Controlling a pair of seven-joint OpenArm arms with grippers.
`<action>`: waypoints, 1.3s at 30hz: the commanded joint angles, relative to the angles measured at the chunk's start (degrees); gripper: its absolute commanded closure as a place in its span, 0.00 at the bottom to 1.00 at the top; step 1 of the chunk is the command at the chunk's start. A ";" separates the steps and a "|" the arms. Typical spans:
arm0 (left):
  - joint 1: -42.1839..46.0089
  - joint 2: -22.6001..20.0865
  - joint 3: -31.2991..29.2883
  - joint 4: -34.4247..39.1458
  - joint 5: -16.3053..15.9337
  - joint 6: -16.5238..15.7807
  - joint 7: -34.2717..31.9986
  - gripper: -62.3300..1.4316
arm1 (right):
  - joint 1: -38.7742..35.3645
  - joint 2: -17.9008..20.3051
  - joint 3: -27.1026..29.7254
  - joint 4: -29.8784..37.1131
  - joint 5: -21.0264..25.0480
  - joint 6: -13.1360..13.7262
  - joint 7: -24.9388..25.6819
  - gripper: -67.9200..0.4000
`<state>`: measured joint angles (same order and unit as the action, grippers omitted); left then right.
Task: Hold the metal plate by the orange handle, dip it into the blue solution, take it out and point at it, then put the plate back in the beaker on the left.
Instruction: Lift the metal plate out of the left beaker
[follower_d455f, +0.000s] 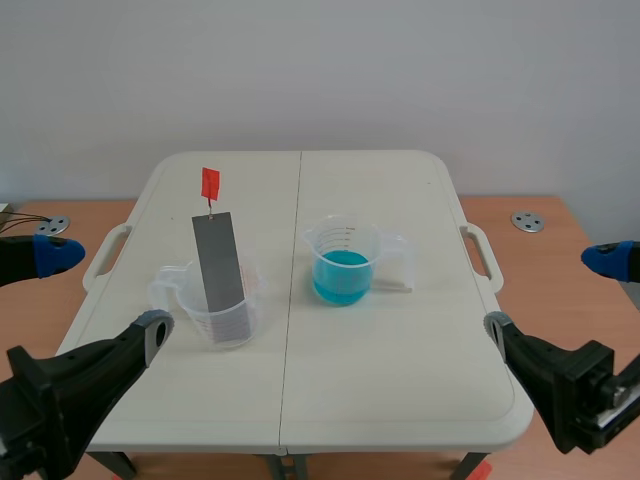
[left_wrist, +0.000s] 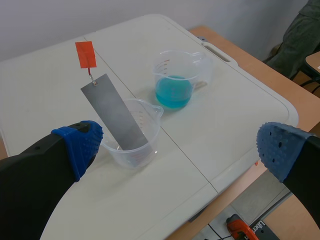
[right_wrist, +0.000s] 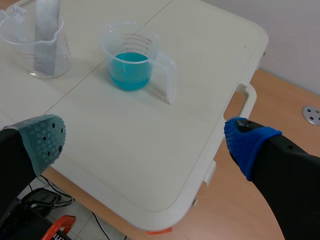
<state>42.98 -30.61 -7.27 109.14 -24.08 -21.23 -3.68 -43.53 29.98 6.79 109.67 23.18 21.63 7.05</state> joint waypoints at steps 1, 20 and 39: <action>-0.17 0.26 0.17 0.63 -0.33 -0.17 -0.79 0.00 | 0.52 0.00 0.28 0.76 0.39 -0.20 0.90 0.02; -0.20 0.26 0.17 0.63 -0.33 -0.15 -0.81 0.01 | 0.68 0.00 0.28 0.76 0.39 -0.20 1.70 0.02; 0.50 0.24 0.15 0.63 -0.35 1.95 -1.22 0.93 | 1.84 -0.02 0.28 0.76 0.44 -0.20 0.22 0.02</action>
<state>43.00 -30.61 -7.27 109.14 -24.05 -19.57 -3.79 -42.09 29.98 6.79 109.67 23.20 21.63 6.20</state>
